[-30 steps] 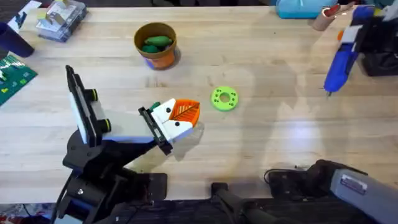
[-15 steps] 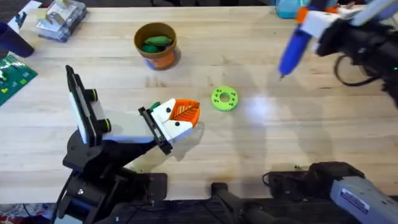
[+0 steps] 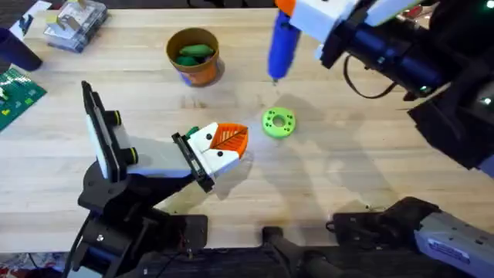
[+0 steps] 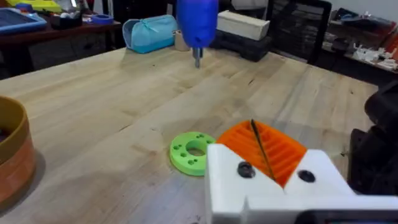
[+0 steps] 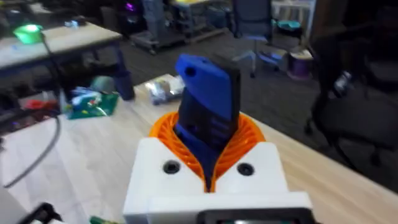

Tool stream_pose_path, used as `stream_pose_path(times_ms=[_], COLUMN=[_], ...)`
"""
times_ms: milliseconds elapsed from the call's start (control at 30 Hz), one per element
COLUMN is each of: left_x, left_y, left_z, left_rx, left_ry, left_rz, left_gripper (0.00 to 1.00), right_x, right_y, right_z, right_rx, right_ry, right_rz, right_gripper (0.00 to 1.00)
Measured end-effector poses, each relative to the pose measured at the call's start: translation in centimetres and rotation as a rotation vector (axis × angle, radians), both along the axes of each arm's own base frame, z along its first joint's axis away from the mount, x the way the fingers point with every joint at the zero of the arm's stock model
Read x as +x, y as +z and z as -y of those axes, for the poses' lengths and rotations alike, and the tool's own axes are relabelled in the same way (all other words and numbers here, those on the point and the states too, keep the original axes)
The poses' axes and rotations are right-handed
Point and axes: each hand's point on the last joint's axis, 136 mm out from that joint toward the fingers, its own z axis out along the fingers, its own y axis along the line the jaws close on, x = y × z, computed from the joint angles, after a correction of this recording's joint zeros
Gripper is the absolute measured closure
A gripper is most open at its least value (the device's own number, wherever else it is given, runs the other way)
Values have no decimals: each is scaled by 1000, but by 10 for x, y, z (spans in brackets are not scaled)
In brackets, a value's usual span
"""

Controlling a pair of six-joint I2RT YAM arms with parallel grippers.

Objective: Pick up the gripper from the table and insert it into the empty holder that is missing its gripper. Then pick up a screw, insert it into the mounting hole, and use the screwdriver to tighten it. Finally, clean up the table by picking up the vegetable and placing it into the bucket.

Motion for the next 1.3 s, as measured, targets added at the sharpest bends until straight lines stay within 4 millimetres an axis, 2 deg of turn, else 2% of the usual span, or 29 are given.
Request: stream_pose_path(times_ms=[300, 633, 733, 900, 1200, 1300], left_x=[0, 0, 0, 0, 0, 0], left_y=[0, 0, 0, 0, 0, 0], left_z=[0, 0, 0, 0, 0, 0], left_rx=[0, 0, 0, 0, 0, 0], left_ry=[0, 0, 0, 0, 0, 0], left_rz=[0, 0, 0, 0, 0, 0], left_gripper=[987, 987, 987, 987, 987, 987], right_x=[-53, -101, -109, -112, -109, -109], right_y=[48, 59, 56, 37, 18, 19], right_z=[-46, -85, -99, -117, -121, -121], right_rx=[122, 176, 185, 156, 106, 108], right_ry=[189, 361, 403, 442, 443, 442], right_rz=[164, 203, 206, 159, 97, 99], right_gripper=[975, 975, 975, 975, 975, 975])
